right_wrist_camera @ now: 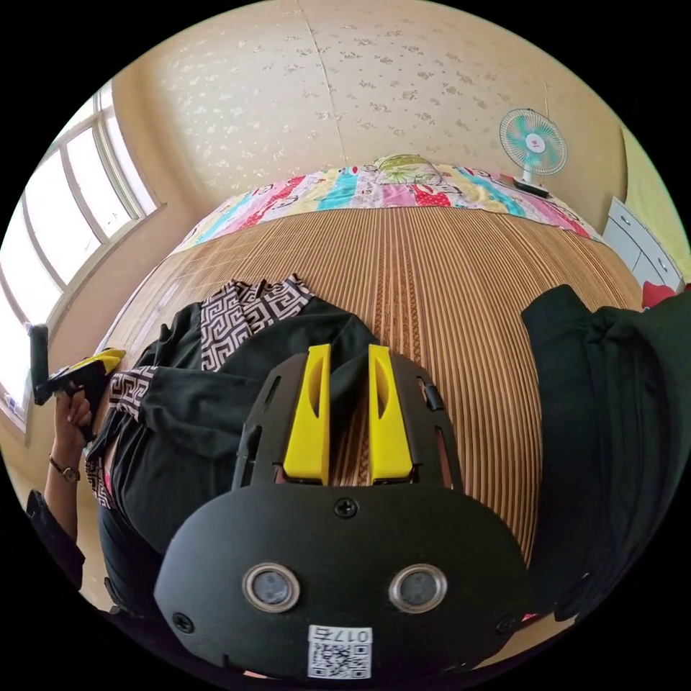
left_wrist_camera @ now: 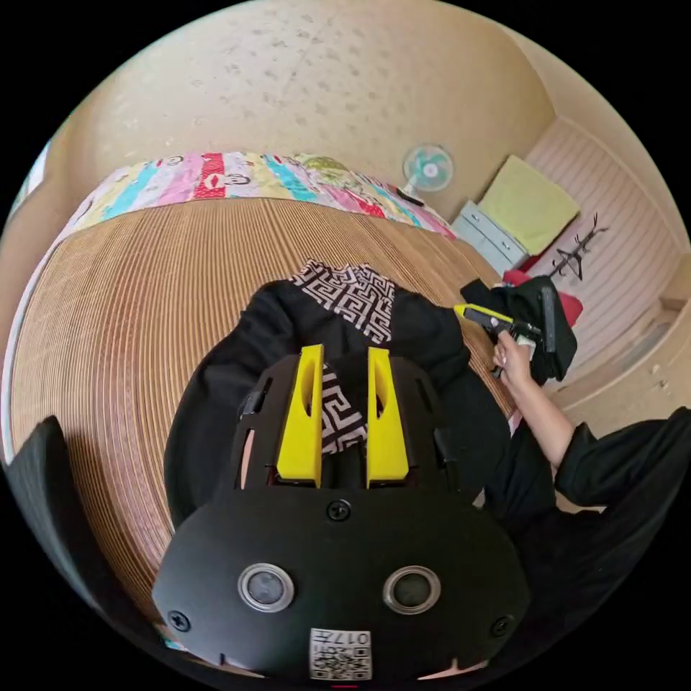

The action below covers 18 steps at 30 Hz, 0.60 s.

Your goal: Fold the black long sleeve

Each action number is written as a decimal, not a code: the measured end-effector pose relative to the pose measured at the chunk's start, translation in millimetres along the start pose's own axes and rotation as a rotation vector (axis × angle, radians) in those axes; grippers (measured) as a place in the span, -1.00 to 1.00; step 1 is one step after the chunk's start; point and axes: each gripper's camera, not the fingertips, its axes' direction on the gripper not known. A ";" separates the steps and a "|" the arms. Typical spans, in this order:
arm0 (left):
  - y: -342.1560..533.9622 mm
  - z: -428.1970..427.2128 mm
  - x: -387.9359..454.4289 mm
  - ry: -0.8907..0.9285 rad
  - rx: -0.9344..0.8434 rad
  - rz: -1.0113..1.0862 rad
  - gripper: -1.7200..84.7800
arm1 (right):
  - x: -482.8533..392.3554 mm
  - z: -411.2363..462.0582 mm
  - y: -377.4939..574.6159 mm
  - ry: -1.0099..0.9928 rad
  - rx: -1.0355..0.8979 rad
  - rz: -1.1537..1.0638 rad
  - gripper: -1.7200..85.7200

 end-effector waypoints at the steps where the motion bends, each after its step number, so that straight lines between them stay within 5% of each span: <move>1: -6.8 9.4 2.4 -0.013 -0.026 0.013 -0.73 | 4.3 8.4 -4.1 -0.022 -0.041 0.015 -0.79; 5: -26.4 62.7 2.4 -0.083 -0.172 0.018 -0.78 | 10.2 31.1 -5.4 -0.052 -0.101 0.018 -0.87; 12: -11.5 -6.6 -8.1 0.090 0.162 -0.125 -0.97 | 30.9 8.3 -9.0 -0.079 0.092 0.095 -0.92; 18: -81.3 -14.6 -39.6 0.135 0.147 -0.233 -0.97 | 54.5 27.4 -46.0 -0.153 0.071 0.194 -0.93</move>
